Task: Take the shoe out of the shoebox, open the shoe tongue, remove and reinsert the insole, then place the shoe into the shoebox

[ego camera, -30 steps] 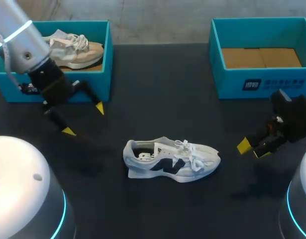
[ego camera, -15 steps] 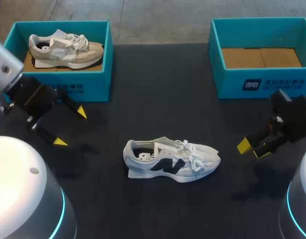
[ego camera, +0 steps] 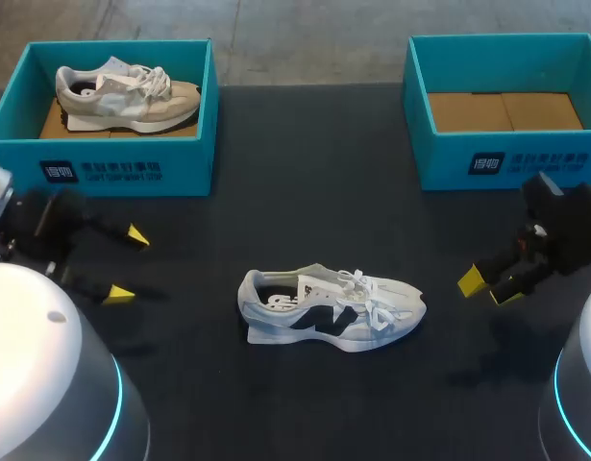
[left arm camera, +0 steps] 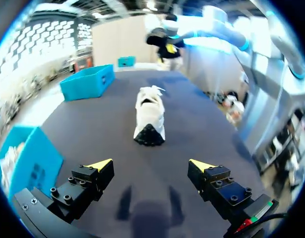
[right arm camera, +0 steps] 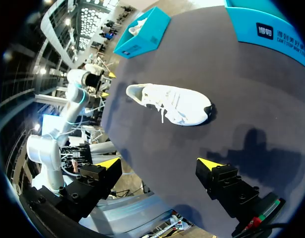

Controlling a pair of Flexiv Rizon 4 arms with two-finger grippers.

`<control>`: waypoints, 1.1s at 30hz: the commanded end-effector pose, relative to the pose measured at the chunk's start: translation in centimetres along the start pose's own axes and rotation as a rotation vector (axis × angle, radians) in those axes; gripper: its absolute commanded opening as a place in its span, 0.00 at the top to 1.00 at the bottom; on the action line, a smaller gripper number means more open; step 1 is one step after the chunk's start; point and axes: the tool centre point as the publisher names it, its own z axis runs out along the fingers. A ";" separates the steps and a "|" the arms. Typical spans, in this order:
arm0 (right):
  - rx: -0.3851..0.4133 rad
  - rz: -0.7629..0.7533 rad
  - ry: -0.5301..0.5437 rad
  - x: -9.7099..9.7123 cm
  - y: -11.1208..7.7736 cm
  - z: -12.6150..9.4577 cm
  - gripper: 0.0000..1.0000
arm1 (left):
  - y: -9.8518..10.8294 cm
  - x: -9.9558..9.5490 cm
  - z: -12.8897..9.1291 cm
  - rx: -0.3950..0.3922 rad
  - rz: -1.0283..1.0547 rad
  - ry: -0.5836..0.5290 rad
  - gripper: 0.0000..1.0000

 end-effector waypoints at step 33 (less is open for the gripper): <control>0.000 0.001 -0.002 0.0 -0.1 0.0 0.00 | 5.1 -0.3 0.9 0.356 0.014 0.072 0.00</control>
